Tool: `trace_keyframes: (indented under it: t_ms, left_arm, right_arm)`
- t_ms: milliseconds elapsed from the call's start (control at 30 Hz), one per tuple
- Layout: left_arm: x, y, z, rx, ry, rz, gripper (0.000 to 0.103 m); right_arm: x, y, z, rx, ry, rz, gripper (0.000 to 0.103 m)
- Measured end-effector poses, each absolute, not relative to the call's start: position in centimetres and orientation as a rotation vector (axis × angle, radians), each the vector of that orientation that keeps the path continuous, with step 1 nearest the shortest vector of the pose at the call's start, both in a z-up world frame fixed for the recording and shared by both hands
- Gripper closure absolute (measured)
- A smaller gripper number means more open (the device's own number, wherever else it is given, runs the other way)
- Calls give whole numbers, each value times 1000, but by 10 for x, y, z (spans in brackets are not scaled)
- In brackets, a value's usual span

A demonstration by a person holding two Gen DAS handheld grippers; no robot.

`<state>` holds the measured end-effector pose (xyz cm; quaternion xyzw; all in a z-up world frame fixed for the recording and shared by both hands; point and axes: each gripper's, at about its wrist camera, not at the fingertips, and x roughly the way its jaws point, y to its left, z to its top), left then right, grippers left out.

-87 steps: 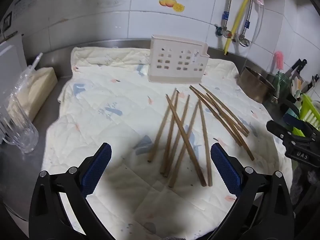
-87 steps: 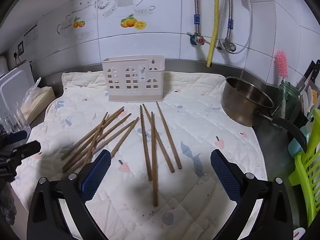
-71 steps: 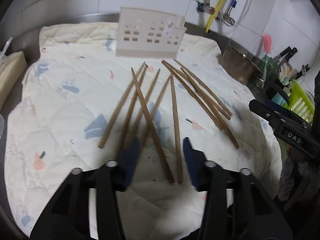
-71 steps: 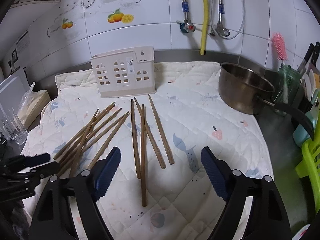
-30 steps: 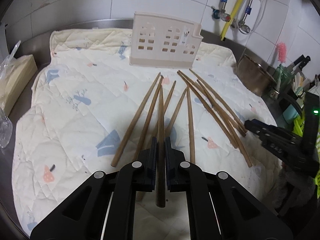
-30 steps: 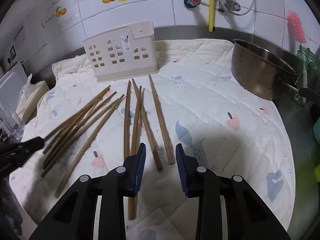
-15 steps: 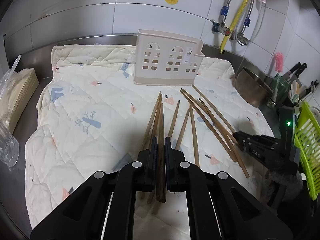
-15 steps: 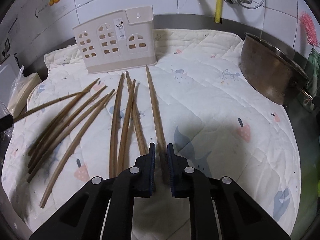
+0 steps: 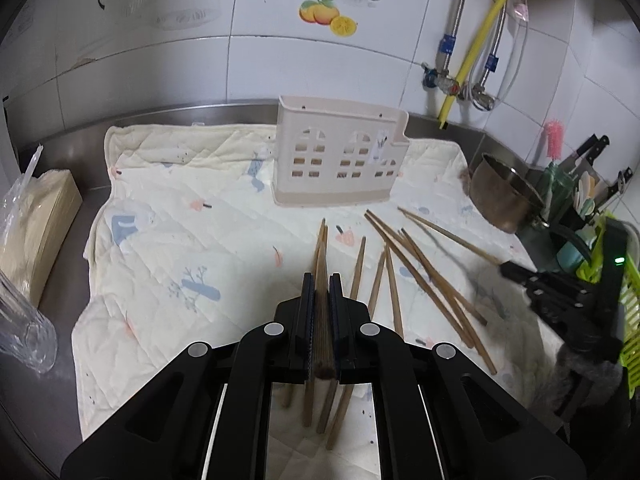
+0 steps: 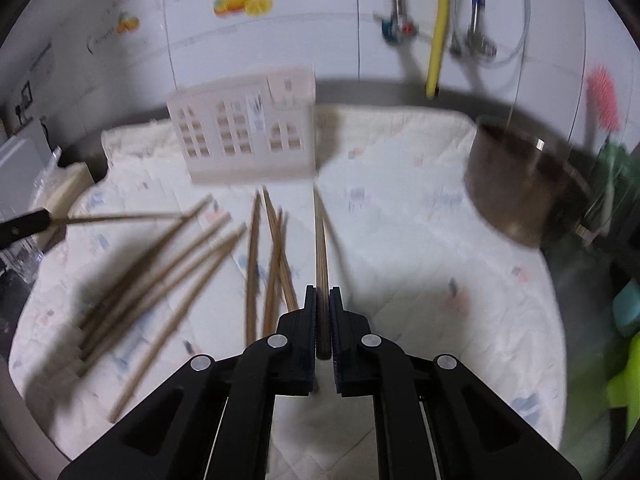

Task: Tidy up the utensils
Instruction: 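Lift both held chopsticks and carry them up over the white utensil holder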

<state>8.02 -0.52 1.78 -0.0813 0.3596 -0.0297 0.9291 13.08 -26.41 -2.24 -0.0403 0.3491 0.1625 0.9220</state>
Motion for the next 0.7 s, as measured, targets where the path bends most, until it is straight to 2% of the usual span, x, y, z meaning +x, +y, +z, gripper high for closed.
trace_keyframes:
  t_ms: [233,700]
  left_arm:
    - [92,3,39,-153,713,-65,97]
    - [129,-5,92,-87,680,-114,97]
  right_arm:
    - [127,-258,42,-86,581,376,97]
    - [177,-230,125,-159,568,481,97]
